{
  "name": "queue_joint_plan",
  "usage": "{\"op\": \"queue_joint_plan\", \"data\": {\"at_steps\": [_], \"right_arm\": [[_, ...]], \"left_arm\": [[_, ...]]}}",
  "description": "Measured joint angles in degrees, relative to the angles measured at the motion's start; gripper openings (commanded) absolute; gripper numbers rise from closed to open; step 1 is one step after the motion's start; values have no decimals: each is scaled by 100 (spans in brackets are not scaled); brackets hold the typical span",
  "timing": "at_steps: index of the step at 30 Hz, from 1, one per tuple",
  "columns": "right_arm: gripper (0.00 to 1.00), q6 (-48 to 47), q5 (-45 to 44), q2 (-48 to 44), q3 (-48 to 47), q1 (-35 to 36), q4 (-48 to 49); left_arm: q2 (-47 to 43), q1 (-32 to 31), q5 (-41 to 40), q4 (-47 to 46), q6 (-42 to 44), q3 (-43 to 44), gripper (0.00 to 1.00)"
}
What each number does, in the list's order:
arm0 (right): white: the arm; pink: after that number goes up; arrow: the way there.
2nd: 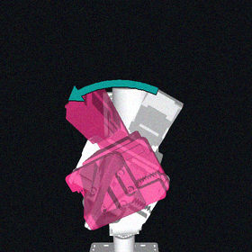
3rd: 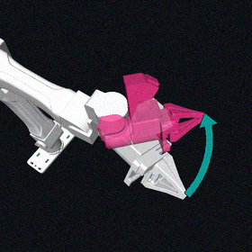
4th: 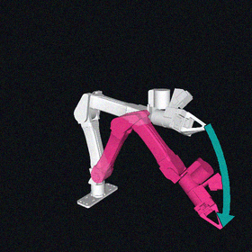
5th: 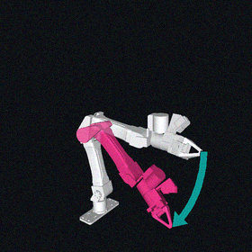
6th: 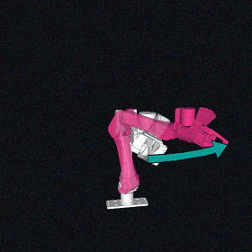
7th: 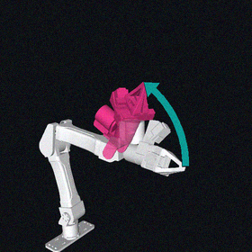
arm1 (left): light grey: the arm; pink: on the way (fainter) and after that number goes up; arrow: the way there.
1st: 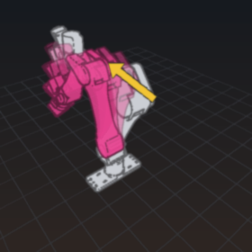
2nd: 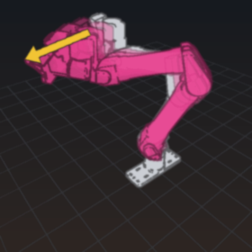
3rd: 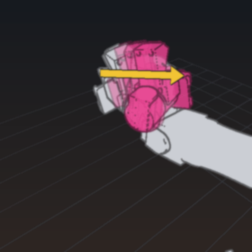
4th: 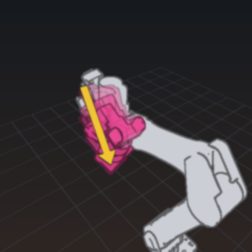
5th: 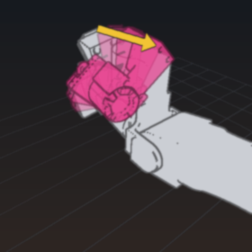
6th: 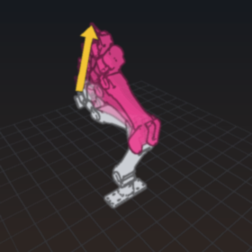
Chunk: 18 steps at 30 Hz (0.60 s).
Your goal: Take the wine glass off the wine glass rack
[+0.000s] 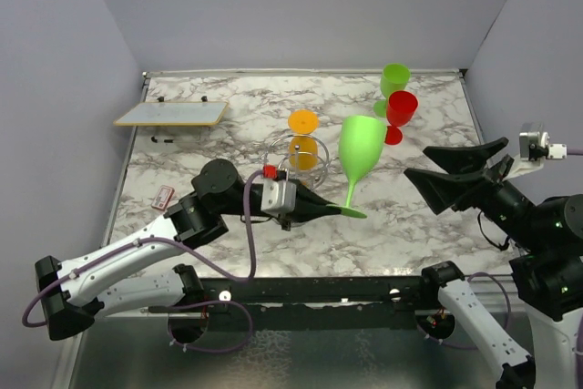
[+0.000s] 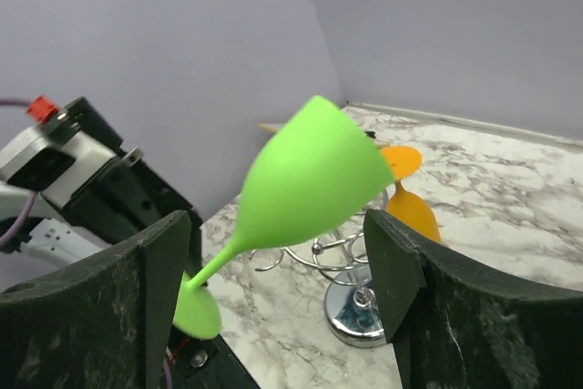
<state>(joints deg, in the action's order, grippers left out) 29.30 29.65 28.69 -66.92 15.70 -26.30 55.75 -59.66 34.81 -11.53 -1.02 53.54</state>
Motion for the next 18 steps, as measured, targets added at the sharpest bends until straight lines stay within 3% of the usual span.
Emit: {"op": "queue_joint_plan", "data": {"at_steps": [7, 12, 18], "right_arm": [[78, 26, -402, 391, -356, 0, -807], [75, 131, -125, 1119, -756, 0, -901], [76, -380, 352, 2083, -1725, 0, -1115]], "left_arm": [[-599, -7, 811, -72, 1810, -713, 0], [-612, -9, 603, 52, 2350, -778, 0], [-761, -9, 400, 229, 2509, -942, 0]]}}
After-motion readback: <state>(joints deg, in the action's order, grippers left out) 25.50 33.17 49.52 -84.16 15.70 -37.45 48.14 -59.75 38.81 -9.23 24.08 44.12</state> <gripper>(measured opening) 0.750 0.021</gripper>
